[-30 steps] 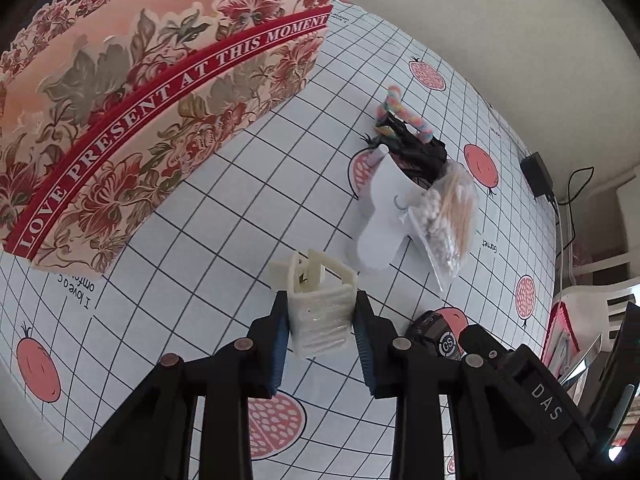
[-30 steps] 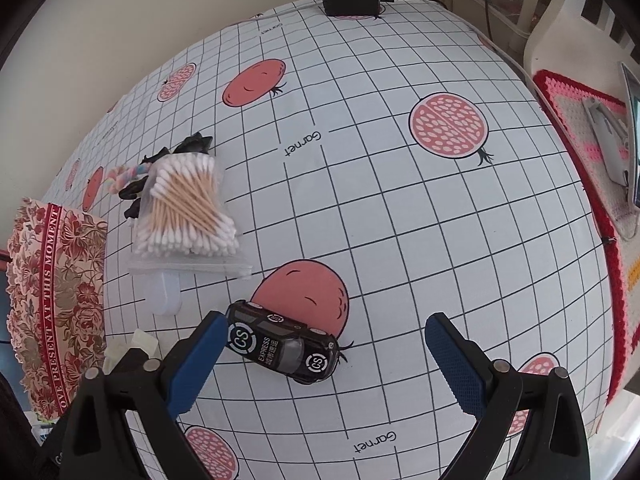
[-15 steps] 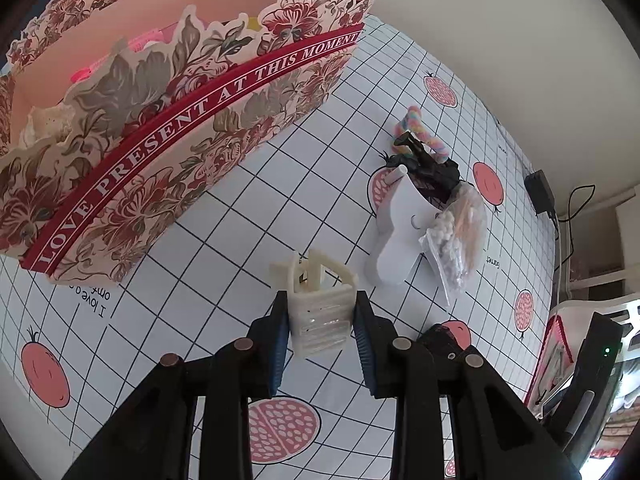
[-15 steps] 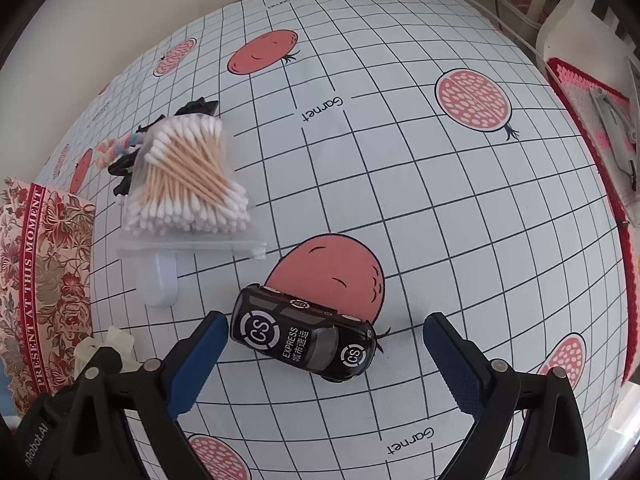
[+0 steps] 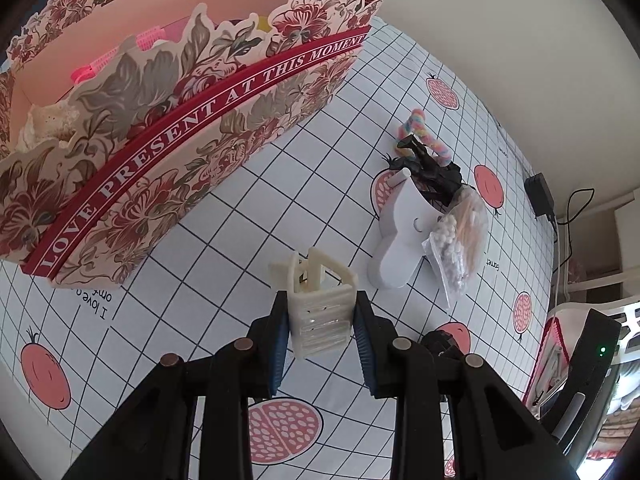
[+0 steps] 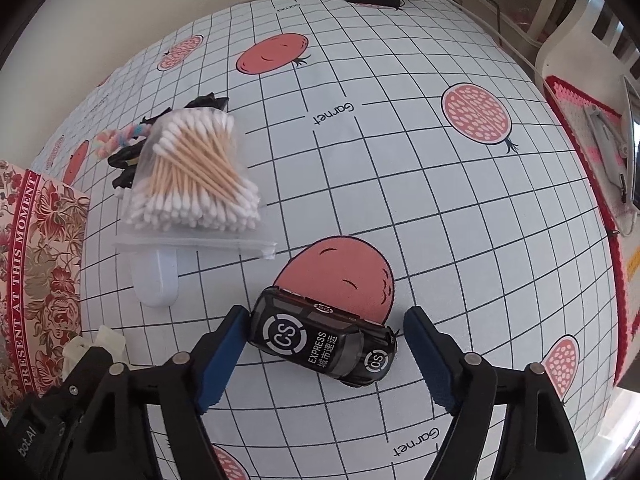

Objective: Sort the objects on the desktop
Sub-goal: 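Close left gripper on the cream clip while right closes on the black toy car, then lift and carry the cream clip and black car over the pink floral box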

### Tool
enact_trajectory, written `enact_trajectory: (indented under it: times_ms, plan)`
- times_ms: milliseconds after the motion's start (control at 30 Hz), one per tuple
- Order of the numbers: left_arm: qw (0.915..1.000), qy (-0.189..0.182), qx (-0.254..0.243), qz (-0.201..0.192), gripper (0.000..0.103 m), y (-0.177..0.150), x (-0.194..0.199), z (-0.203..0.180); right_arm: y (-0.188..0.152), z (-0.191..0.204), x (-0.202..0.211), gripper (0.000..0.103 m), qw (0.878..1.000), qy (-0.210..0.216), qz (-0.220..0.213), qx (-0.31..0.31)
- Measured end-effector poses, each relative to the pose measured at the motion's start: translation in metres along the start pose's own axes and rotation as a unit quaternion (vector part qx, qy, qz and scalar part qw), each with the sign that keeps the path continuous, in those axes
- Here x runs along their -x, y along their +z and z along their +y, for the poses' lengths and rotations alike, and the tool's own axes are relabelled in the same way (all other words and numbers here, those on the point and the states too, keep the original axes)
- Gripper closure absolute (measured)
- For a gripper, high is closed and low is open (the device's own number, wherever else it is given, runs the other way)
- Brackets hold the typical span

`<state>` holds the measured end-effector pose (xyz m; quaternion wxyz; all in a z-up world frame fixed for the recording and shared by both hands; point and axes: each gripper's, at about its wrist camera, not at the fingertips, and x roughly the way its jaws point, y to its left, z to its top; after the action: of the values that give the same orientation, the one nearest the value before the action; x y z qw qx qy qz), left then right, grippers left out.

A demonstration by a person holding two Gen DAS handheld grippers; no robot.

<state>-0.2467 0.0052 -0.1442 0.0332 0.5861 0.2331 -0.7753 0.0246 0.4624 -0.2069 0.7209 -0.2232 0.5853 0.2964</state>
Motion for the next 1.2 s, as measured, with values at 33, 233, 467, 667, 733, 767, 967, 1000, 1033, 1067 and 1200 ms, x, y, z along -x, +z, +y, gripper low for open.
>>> enact_trajectory:
  times_ms: [33, 233, 467, 667, 733, 767, 967, 1000, 1033, 1067, 1200]
  plan:
    - [1.0000, 0.000, 0.000, 0.000, 0.071, 0.000, 0.000, 0.000, 0.000, 0.001, 0.001, 0.027, 1.000, 0.000, -0.001, 0.004]
    - [1.0000, -0.001, 0.002, 0.001, 0.071, 0.001, 0.002, 0.003, -0.003, 0.002, 0.001, 0.027, 1.000, 0.000, -0.001, 0.009]
    - [1.0000, -0.003, 0.000, -0.001, 0.071, 0.002, 0.004, 0.003, -0.004, -0.008, 0.012, 0.027, 1.000, 0.020, 0.003, 0.005]
    - [0.9999, -0.012, -0.004, -0.010, 0.071, 0.005, 0.012, 0.000, -0.003, -0.003, 0.040, 0.027, 0.999, 0.037, -0.029, 0.011]
    - [0.9998, -0.016, -0.004, -0.013, 0.071, 0.006, 0.016, -0.001, -0.005, 0.000, 0.055, 0.027, 0.998, 0.044, -0.047, 0.016]
    - [0.9997, -0.019, -0.005, -0.016, 0.071, 0.007, 0.019, -0.001, 0.001, -0.001, 0.062, 0.027, 0.997, 0.049, -0.056, 0.019]
    - [0.9975, -0.043, -0.019, -0.052, 0.071, 0.011, 0.049, -0.011, 0.026, -0.011, 0.112, 0.027, 0.989, 0.086, -0.118, 0.035]
    - [0.9969, -0.048, -0.021, -0.058, 0.071, 0.012, 0.055, -0.013, 0.027, -0.010, 0.119, 0.027, 0.987, 0.091, -0.128, 0.039]
    - [0.9963, -0.052, -0.023, -0.065, 0.071, 0.013, 0.061, -0.014, 0.028, -0.009, 0.127, 0.027, 0.985, 0.096, -0.139, 0.040]
    - [0.9956, -0.056, -0.025, -0.071, 0.071, 0.014, 0.066, -0.015, 0.033, -0.007, 0.132, 0.027, 0.983, 0.101, -0.150, 0.041]
    - [0.9919, -0.071, -0.034, -0.100, 0.071, 0.017, 0.091, -0.020, 0.028, -0.009, 0.169, 0.027, 0.973, 0.118, -0.189, 0.055]
